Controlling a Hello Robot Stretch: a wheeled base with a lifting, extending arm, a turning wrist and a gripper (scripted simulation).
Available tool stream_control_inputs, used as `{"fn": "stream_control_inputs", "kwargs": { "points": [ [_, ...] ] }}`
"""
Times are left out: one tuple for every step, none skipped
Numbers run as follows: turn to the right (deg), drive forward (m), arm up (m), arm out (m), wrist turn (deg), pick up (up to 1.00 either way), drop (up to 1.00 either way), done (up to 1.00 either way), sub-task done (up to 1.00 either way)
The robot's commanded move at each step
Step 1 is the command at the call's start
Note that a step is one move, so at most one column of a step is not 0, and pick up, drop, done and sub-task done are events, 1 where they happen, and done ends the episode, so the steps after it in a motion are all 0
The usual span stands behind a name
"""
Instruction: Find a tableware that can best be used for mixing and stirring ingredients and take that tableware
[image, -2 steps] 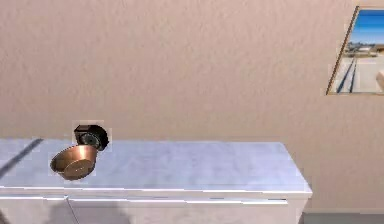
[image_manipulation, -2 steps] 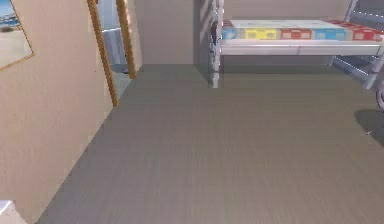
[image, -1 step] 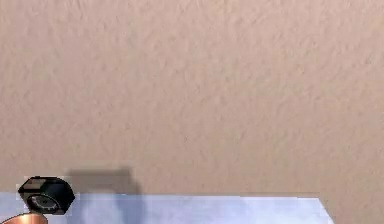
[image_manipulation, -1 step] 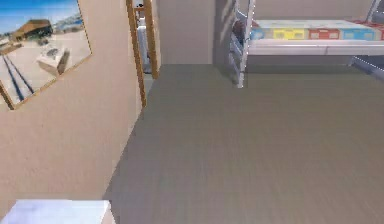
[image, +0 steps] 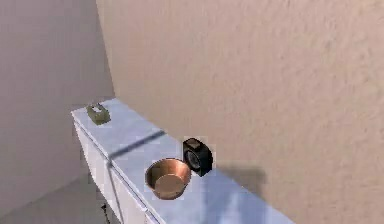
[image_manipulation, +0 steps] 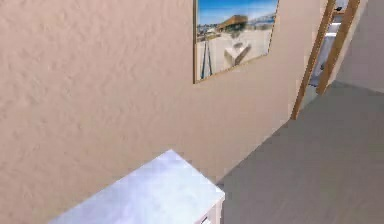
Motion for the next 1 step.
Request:
{"fn": "stream_control_inputs", "kwargs": {
  "points": [
    [-45.0,0.00,0.00,0.00,0.0,0.00,0.00,0.00,0.00]
  ]
}}
